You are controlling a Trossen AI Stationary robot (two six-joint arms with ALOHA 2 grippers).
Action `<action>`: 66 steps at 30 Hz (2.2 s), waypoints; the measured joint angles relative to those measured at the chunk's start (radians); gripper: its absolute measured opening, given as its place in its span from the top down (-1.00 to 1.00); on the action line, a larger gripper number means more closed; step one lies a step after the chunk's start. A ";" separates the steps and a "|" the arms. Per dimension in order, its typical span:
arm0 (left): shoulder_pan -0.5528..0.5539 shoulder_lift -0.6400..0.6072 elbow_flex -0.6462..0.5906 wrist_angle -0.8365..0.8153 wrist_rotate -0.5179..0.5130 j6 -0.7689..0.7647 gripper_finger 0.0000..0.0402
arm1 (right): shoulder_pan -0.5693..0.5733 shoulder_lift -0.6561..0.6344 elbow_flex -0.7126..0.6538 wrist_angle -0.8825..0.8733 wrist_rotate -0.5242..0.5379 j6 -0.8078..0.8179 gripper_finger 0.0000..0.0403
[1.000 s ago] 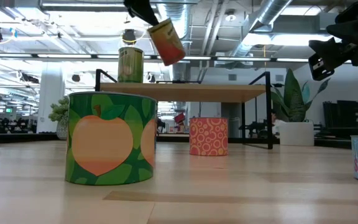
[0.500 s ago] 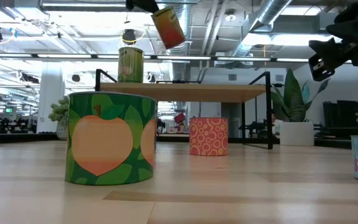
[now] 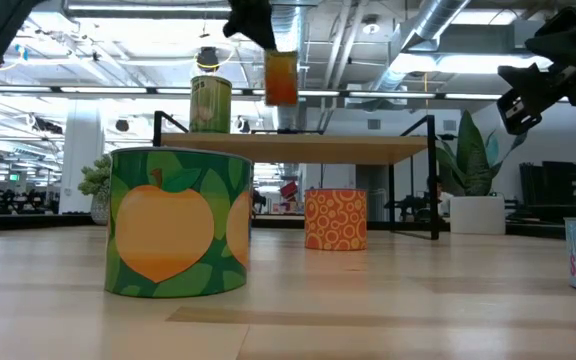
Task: Pick and place cans onto a shelf
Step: Put the canned green beans on the shelf
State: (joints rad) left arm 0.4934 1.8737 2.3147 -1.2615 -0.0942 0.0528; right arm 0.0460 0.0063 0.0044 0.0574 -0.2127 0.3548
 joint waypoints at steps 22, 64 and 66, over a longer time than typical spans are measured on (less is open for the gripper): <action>-0.047 0.026 -0.012 -0.138 0.038 -0.194 1.00 | 0.000 0.000 0.000 -0.005 -0.004 0.014 0.10; -0.172 0.029 -0.140 -0.052 -0.060 -0.224 1.00 | 0.000 0.000 0.000 -0.003 -0.005 0.052 0.10; -0.164 0.029 -0.132 -0.045 -0.041 -0.217 1.00 | 0.000 0.000 0.000 -0.003 -0.005 0.070 0.10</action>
State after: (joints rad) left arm 0.3297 1.9028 2.1829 -1.3067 -0.1348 -0.1647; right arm 0.0461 0.0063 0.0046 0.0545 -0.2181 0.4250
